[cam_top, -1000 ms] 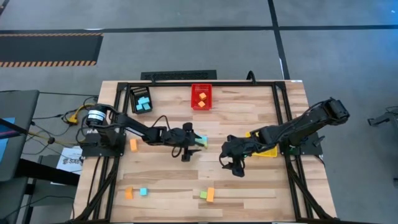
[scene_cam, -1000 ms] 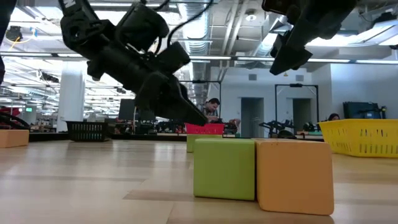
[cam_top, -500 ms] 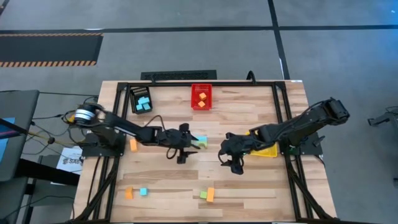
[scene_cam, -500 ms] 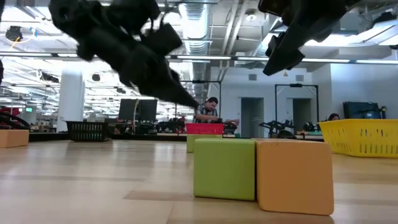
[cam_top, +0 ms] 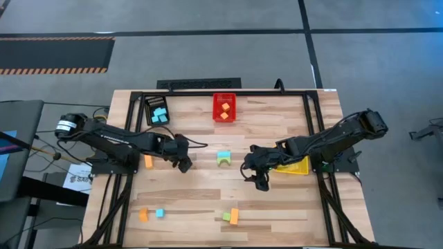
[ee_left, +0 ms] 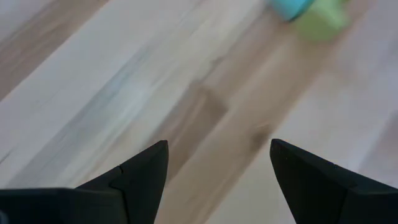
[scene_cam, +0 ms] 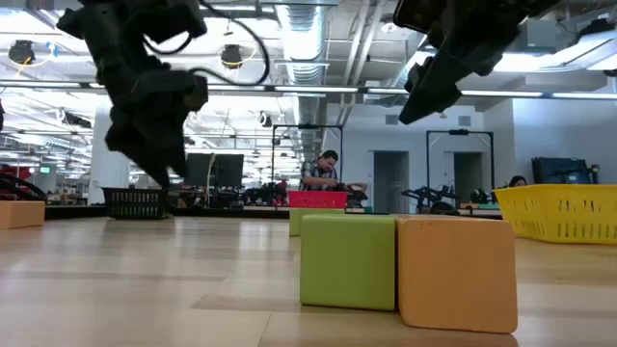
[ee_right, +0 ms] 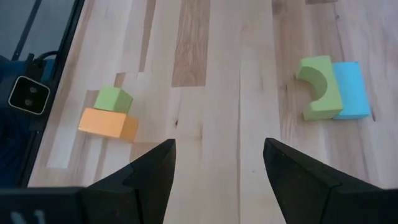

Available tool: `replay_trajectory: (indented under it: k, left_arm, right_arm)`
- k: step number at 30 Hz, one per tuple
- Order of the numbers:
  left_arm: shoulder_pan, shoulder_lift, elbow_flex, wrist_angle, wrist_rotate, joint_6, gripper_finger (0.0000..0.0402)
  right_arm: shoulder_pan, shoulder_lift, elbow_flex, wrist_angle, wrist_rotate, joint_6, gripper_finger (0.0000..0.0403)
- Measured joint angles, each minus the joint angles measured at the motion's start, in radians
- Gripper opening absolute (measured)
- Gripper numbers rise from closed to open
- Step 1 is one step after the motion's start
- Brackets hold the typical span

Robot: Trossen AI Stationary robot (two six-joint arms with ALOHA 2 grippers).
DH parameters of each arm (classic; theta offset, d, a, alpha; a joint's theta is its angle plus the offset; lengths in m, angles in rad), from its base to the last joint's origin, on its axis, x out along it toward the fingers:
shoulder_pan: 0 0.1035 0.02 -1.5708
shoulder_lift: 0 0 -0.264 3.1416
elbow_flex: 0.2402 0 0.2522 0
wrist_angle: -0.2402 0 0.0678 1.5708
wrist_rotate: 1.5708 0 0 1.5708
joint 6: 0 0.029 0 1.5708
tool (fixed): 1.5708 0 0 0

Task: Sort & place blocks by color
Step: Put the orange block into the red bin

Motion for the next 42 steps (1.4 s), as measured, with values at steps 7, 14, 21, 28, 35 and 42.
replay_trajectory:
  k: [7,14,21,28,35,42]
  left_arm:
    - [0.046,0.001,0.002,-0.266,0.023,-0.194,0.0268]
    - [0.058,0.001,0.004,-0.499,0.046,-0.325,0.0268]
    - [0.075,0.001,0.005,-0.664,0.106,-0.369,0.0268]
    - [0.095,0.001,0.006,-0.665,0.129,-0.351,0.0268]
    - [0.094,0.001,0.006,-0.664,0.139,-0.36,0.0268]
    - [0.091,0.001,-0.02,-0.388,0.124,-0.258,0.0268]
  right_arm:
    - [0.004,0.0,0.0,-0.016,-0.001,0.023,0.0265]
    - [0.006,0.0,0.0,-0.037,-0.002,0.024,0.0265]
    - [0.006,0.0,0.0,-0.036,-0.002,-0.001,0.0265]
    - [0.001,0.0,0.0,-0.032,-0.001,-0.025,0.0265]
    - [-0.019,0.0,0.0,0.048,0.0,-0.13,0.0265]
    - [-0.068,0.001,0.0,0.055,0.0,-0.141,0.0265]
